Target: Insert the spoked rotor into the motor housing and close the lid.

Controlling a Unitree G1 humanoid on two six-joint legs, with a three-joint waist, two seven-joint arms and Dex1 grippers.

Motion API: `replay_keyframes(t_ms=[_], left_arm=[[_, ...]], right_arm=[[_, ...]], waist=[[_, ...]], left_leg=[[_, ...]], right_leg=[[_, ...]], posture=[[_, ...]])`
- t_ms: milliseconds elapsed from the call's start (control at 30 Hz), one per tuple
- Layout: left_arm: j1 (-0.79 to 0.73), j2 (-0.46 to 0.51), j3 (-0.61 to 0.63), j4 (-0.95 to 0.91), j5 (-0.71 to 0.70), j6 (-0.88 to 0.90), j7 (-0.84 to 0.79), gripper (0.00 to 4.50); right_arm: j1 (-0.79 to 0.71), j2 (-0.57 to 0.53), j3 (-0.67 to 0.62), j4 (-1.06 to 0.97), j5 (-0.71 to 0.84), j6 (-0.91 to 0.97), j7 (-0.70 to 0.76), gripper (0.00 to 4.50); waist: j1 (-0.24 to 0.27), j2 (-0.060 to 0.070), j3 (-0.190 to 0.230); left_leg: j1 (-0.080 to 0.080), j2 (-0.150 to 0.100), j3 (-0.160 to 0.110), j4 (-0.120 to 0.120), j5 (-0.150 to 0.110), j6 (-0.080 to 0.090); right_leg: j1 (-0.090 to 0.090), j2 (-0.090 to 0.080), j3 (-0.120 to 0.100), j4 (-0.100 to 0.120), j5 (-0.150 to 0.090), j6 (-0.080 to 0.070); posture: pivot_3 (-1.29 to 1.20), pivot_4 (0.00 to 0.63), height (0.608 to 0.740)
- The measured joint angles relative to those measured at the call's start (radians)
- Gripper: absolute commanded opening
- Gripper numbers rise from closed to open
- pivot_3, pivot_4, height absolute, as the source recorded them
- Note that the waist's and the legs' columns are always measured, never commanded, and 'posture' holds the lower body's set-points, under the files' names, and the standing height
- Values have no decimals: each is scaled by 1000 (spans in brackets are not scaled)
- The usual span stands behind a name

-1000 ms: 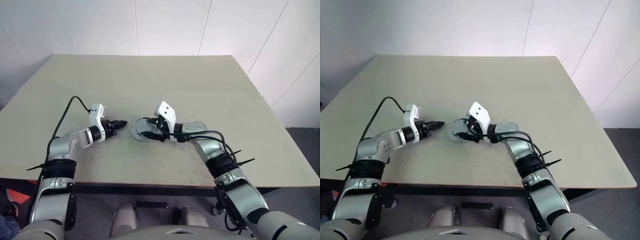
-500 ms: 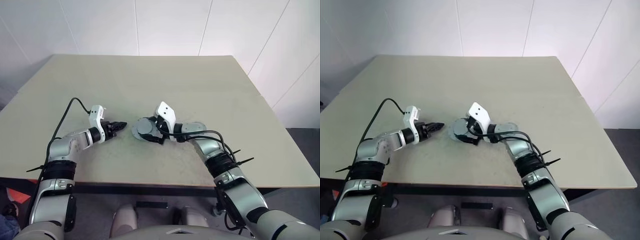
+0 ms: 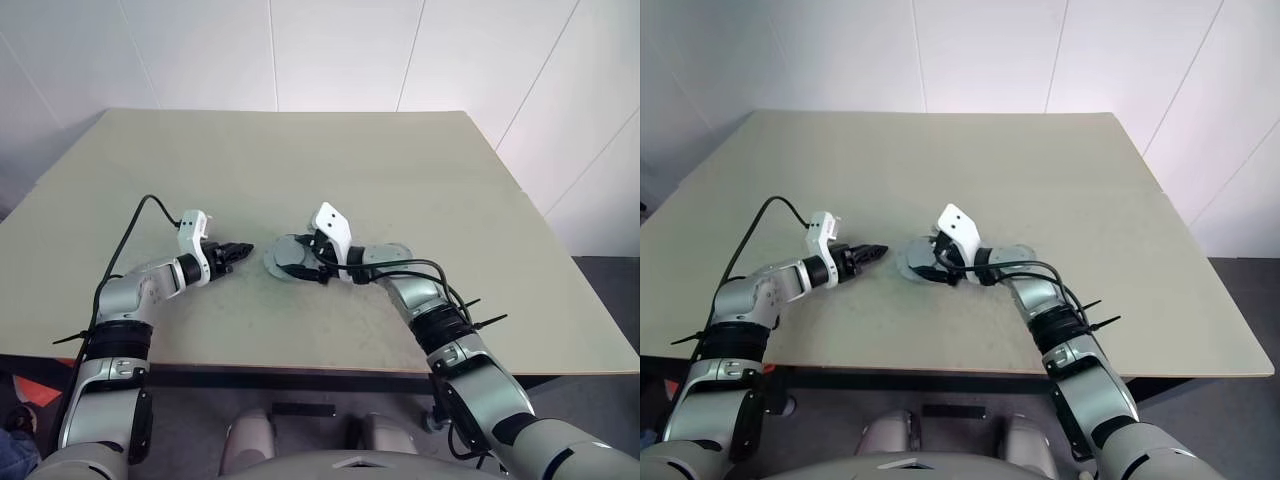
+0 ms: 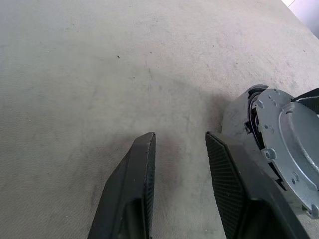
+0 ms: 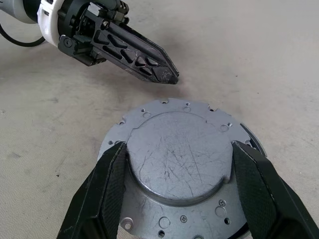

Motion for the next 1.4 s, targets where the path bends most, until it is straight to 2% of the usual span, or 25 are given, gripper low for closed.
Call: replay_keyframes(t_ms=[567,1033,1400], left_arm=[[3,0,-3,-1,1,0,0,1737],[3,0,-4,-1,1,0,0,1737],[7,-1,-4,-8,1,1,3,1737]], right_arm=[[-25,19,-30,44,4,16,-51,3188],[-18,8,-46,30,35,47,9,3188],[-18,5,-25,39,4,3,-3,3188]], waist=[[0,0,0],[0,0,0],[1,0,0]], left_leg=[[0,0,0,0,0,0],[0,0,0,0,0,0],[0,0,0,0,0,0]], right_leg=[[0,0,0,0,0,0],[0,0,0,0,0,0],[0,0,0,0,0,0]], posture=[[0,0,740],[0,0,740],[0,0,740]])
